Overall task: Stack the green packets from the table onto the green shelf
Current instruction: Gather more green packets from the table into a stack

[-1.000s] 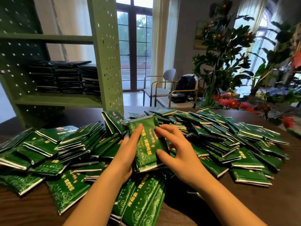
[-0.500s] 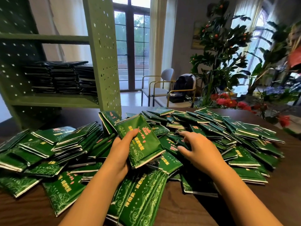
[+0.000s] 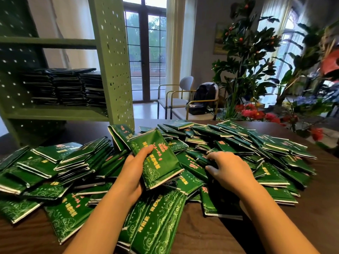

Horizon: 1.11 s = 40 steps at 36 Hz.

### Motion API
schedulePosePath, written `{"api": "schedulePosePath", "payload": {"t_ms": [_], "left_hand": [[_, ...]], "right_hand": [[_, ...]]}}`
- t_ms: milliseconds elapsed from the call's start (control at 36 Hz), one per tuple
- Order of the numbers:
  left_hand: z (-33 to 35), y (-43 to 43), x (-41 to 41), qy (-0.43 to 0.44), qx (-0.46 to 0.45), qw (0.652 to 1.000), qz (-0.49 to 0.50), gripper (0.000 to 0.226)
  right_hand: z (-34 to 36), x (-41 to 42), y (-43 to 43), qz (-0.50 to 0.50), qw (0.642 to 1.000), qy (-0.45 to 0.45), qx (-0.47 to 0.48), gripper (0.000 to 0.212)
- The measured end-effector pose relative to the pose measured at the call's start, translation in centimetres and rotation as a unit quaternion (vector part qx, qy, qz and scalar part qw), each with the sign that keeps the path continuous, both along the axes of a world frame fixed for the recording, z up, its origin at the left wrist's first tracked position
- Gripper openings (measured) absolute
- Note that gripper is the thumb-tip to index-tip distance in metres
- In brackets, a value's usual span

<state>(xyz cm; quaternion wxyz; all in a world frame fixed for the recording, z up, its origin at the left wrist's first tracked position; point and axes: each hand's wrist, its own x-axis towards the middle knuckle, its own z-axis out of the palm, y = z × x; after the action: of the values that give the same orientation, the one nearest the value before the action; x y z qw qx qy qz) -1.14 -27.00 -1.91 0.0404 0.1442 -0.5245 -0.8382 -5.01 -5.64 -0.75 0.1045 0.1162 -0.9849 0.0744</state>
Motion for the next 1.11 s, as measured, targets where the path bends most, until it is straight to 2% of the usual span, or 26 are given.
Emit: {"api": "schedulePosePath", "payload": {"t_ms": [111,222,306,472,583,694,806,833,944,1000,1056,1111], "left_hand": [[0.0,0.0,0.0,0.0,0.003,1.0,-0.002,0.049],[0.0,0.1,0.0,-0.001,0.016,1.0,0.0,0.049],[0.1,0.1,0.0,0.0,0.016,1.0,-0.002,0.048],[0.1,0.1,0.0,0.005,0.006,1.0,-0.006,0.048],[0.0,0.1,0.0,0.002,0.001,1.0,-0.009,0.048],[-0.2,0.2,-0.1,0.01,-0.014,1.0,-0.009,0.046],[-0.4,0.4,-0.3,0.017,-0.032,0.999,-0.008,0.042],[-0.5,0.4,-0.4,0.018,-0.037,0.999,-0.011,0.044],[-0.9,0.2,-0.6,0.011,-0.041,0.999,-0.013,0.047],[-1.0,0.2,-0.7,0.011,-0.047,0.999,-0.008,0.053],[-1.2,0.1,-0.9,0.014,-0.056,0.998,-0.002,0.071],[-1.3,0.0,-0.9,0.02,-0.06,0.998,0.001,0.098]], "right_hand": [[0.3,0.0,0.2,-0.022,0.998,0.04,-0.04,0.021],[0.2,-0.5,0.3,0.002,0.981,0.111,-0.159,0.021],[0.5,-0.4,0.0,0.047,0.943,0.168,-0.285,0.019],[0.9,-0.3,-0.1,0.1,0.853,0.165,-0.485,0.023],[1.5,0.3,-0.4,0.122,0.779,0.109,-0.605,0.035],[1.6,0.7,-0.6,0.102,0.755,0.052,-0.646,0.034],[1.3,0.3,-1.0,0.055,0.733,-0.05,-0.676,0.029],[1.2,0.3,-1.3,0.04,0.714,-0.081,-0.694,0.028],[0.9,0.5,-2.1,0.002,0.601,-0.206,-0.772,0.021],[0.8,0.6,-2.2,-0.011,0.569,-0.258,-0.781,0.021],[0.8,0.7,-2.2,-0.002,0.562,-0.285,-0.776,0.025],[0.7,0.8,-2.3,0.036,0.59,-0.288,-0.754,0.021]]}}
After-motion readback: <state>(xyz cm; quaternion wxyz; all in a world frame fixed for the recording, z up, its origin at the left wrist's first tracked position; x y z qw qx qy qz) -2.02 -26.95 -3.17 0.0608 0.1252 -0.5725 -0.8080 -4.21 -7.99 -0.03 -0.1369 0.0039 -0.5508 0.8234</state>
